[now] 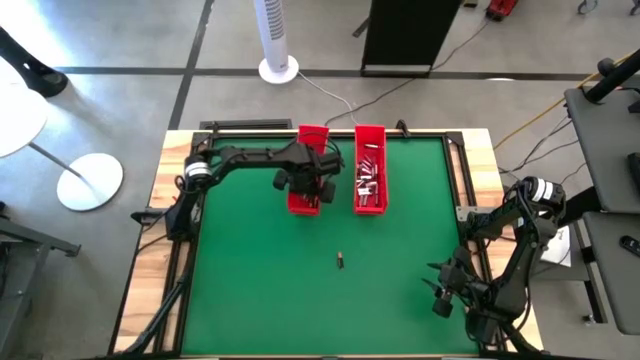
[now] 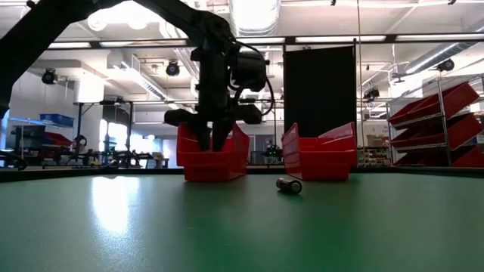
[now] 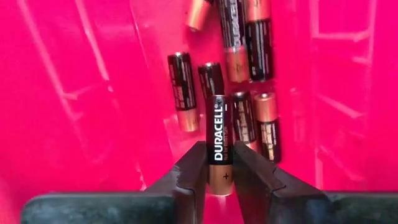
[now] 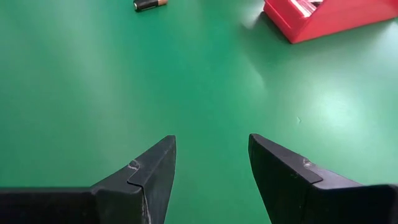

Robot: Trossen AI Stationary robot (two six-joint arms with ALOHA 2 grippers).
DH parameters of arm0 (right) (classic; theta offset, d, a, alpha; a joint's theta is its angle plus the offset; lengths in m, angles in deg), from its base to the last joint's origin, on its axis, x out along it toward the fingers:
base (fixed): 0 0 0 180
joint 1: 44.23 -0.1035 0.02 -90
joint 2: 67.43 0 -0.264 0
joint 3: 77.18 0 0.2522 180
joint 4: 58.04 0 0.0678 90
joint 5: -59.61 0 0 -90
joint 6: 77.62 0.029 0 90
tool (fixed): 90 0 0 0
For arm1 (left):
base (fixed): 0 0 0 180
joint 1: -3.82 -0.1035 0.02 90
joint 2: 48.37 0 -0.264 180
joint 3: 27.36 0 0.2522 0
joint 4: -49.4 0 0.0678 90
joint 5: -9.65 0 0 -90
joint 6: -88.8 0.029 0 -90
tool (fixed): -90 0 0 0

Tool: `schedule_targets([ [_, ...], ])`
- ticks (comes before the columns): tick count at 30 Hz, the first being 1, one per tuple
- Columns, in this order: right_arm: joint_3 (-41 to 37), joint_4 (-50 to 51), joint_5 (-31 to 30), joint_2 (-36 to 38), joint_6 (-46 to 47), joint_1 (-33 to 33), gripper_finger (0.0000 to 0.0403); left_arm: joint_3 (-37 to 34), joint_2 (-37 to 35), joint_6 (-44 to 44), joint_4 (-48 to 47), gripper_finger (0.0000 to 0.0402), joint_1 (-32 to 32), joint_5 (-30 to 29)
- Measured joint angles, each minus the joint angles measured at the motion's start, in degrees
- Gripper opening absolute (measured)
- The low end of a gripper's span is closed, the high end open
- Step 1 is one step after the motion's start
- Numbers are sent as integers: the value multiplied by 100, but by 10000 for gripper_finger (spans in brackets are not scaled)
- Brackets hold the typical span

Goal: Sort batteries
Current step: Put the black battery into the left red bin

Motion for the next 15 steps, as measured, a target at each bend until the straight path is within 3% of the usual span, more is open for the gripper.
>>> schedule_targets([
  [11,2,66,0,0,4,29,196,20,264,41,122,45,20,135],
  [15,2,70,0,0,2,29,196,47,260,59,131,60,22,99],
])
